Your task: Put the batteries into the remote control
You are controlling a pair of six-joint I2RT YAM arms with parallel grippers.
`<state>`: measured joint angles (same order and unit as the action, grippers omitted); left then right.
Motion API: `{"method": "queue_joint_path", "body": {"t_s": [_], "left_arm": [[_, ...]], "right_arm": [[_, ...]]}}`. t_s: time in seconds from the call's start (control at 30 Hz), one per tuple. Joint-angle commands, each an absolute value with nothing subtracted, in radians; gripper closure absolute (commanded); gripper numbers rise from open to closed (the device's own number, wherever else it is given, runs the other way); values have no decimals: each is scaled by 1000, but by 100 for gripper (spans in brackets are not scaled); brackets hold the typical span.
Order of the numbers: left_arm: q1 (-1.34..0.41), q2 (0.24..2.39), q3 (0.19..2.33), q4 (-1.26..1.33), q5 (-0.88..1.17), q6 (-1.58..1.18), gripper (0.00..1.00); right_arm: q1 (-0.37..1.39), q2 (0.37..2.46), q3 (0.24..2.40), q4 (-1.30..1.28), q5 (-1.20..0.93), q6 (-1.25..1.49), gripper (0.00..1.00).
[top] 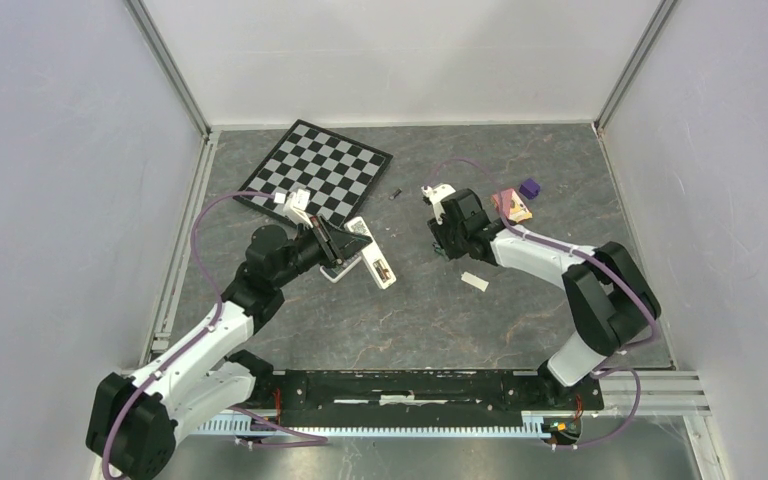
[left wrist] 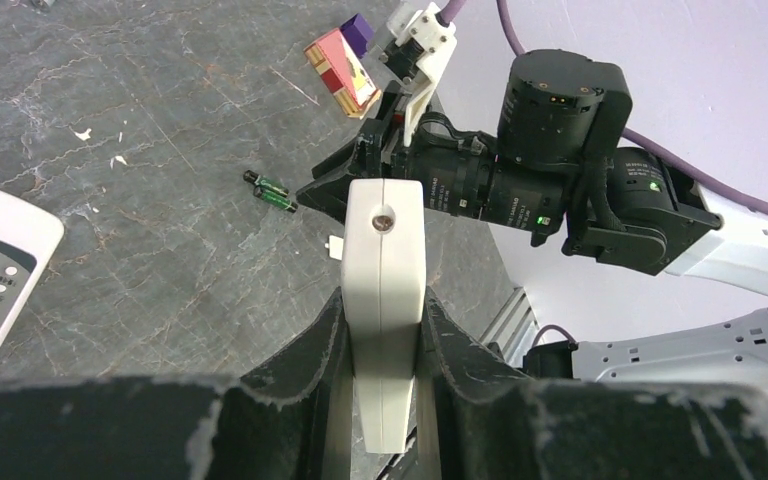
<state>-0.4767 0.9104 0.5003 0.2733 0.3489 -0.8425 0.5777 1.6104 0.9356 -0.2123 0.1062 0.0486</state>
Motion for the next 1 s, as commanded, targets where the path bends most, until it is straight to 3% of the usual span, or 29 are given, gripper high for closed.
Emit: {"method": "queue_joint_path", "body": {"t_s": [0.0, 0.27, 0.4, 0.57, 0.97], "left_arm": [[-466, 921, 508, 298, 349, -801, 98], [-462, 932, 512, 305, 362, -809, 98], [-458, 926, 511, 307, 363, -811, 98], [-456, 927, 517, 307, 370, -813, 98], [-451, 922, 523, 299, 372, -815, 98]], "right_arm": [[567, 1647, 991, -139, 103, -25, 61], [549, 1686, 1008, -173, 72, -64, 66], [548, 1660, 989, -198, -11, -52, 53], [543, 1684, 980, -210, -49, -41, 50], [531, 1752, 1021, -275, -81, -17, 62]]}}
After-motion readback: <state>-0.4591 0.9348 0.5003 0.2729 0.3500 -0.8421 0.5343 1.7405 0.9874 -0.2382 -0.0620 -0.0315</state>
